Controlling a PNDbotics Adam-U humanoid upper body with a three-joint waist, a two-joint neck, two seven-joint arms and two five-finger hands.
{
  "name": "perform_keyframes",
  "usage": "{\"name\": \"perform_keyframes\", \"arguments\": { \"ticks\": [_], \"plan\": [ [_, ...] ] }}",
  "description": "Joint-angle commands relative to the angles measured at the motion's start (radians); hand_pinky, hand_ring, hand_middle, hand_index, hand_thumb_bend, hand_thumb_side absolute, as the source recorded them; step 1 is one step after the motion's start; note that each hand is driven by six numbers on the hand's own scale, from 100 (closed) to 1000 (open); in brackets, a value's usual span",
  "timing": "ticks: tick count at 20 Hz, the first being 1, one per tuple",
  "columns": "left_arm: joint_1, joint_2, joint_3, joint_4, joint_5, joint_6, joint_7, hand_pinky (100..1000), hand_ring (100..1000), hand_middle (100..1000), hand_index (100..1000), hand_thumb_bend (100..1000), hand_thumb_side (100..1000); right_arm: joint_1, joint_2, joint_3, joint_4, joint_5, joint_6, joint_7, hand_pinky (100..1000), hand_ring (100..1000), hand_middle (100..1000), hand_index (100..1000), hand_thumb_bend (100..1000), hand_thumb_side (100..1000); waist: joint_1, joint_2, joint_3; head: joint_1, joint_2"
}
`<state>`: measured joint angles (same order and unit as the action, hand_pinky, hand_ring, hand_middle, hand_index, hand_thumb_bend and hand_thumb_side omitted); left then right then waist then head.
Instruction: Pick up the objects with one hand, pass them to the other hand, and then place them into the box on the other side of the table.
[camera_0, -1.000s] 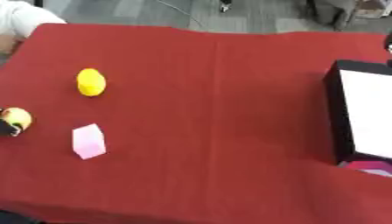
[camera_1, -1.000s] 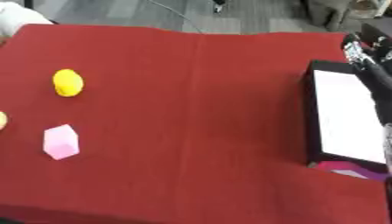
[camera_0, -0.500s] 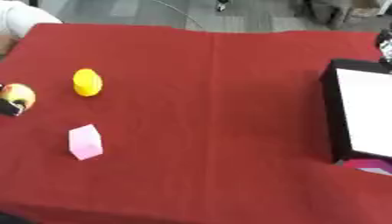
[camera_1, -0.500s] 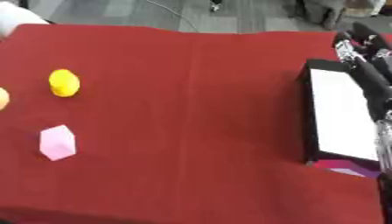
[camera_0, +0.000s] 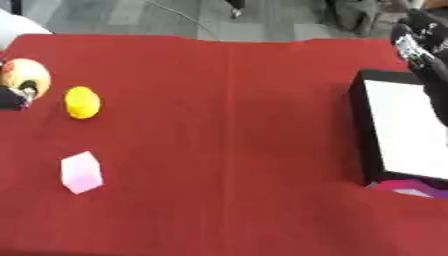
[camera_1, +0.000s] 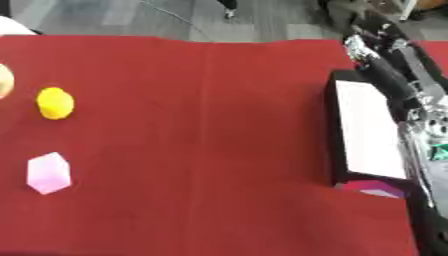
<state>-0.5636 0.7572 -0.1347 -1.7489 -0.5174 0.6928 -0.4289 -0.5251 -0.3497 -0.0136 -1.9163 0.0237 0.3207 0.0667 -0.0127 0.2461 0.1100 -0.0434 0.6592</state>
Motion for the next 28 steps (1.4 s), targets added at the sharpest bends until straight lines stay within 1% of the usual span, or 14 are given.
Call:
{"name": "perform_keyframes", "arguments": {
  "ticks": [1, 4, 6, 9, 11, 16, 19, 21, 22, 23, 25, 28],
  "plan": [
    [-0.025, -0.026, -0.023, -0.067, 0.038, -0.022, 0.052, 691, 580, 500, 531, 100, 390, -0.053, -0.042, 0.056, -0.028, 0.021, -0.014, 0.076, 996, 1000, 984, 1000, 100, 532, 0.000, -0.026, -0.001, -0.024, -0.018],
    [-0.023, -0.063, -0.056, -0.088, 0.074, -0.069, 0.136, 676, 570, 495, 530, 100, 417, -0.110, -0.053, 0.118, -0.031, 0.061, -0.023, 0.182, 987, 1000, 994, 1000, 100, 525, -0.004, -0.028, -0.002, -0.039, -0.018],
    [-0.017, -0.080, -0.080, -0.092, 0.094, -0.114, 0.180, 667, 564, 492, 530, 100, 430, -0.143, -0.053, 0.152, -0.032, 0.097, -0.029, 0.248, 982, 1000, 1000, 1000, 100, 520, -0.006, -0.029, -0.004, -0.045, -0.016],
    [-0.011, -0.103, -0.114, -0.086, 0.112, -0.189, 0.221, 662, 558, 487, 529, 100, 441, -0.185, -0.039, 0.197, -0.035, 0.152, -0.035, 0.336, 978, 1000, 1000, 1000, 100, 511, -0.008, -0.031, -0.008, -0.051, -0.011],
    [-0.003, -0.117, -0.134, -0.075, 0.133, -0.230, 0.253, 650, 548, 481, 528, 100, 446, -0.207, -0.023, 0.224, -0.036, 0.185, -0.038, 0.388, 980, 1000, 1000, 1000, 100, 510, -0.009, -0.032, -0.011, -0.052, -0.006],
    [0.018, -0.149, -0.177, -0.062, 0.177, -0.286, 0.373, 622, 512, 451, 522, 100, 456, -0.241, 0.015, 0.286, -0.033, 0.239, -0.049, 0.488, 974, 1000, 1000, 1000, 100, 479, -0.012, -0.032, -0.018, -0.059, 0.010],
    [0.026, -0.162, -0.203, -0.065, 0.177, -0.323, 0.435, 606, 499, 435, 514, 100, 456, -0.253, 0.039, 0.319, -0.023, 0.262, -0.057, 0.526, 977, 1000, 1000, 1000, 100, 452, -0.012, -0.032, -0.020, -0.068, 0.019],
    [0.029, -0.172, -0.217, -0.069, 0.169, -0.349, 0.466, 599, 494, 427, 511, 100, 457, -0.259, 0.061, 0.332, -0.015, 0.277, -0.059, 0.534, 977, 1000, 1000, 1000, 100, 412, -0.011, -0.031, -0.021, -0.073, 0.023],
    [0.031, -0.176, -0.223, -0.071, 0.167, -0.362, 0.479, 598, 492, 424, 510, 100, 460, -0.262, 0.070, 0.338, -0.010, 0.283, -0.060, 0.536, 978, 1000, 1000, 1000, 100, 406, -0.011, -0.031, -0.022, -0.075, 0.024],
    [0.032, -0.180, -0.229, -0.072, 0.163, -0.375, 0.491, 598, 492, 423, 509, 100, 462, -0.265, 0.079, 0.343, -0.006, 0.289, -0.060, 0.538, 979, 1000, 1000, 1000, 100, 393, -0.011, -0.030, -0.022, -0.077, 0.025],
    [0.035, -0.187, -0.238, -0.077, 0.153, -0.401, 0.513, 599, 491, 419, 507, 100, 466, -0.273, 0.094, 0.352, 0.002, 0.302, -0.062, 0.542, 984, 1000, 1000, 1000, 100, 327, -0.011, -0.030, -0.023, -0.079, 0.026],
    [0.039, -0.197, -0.253, -0.080, 0.135, -0.437, 0.525, 599, 492, 421, 507, 100, 465, -0.286, 0.111, 0.369, 0.013, 0.321, -0.072, 0.560, 985, 1000, 1000, 1000, 100, 294, -0.012, -0.029, -0.025, -0.079, 0.029]
  ]
}}
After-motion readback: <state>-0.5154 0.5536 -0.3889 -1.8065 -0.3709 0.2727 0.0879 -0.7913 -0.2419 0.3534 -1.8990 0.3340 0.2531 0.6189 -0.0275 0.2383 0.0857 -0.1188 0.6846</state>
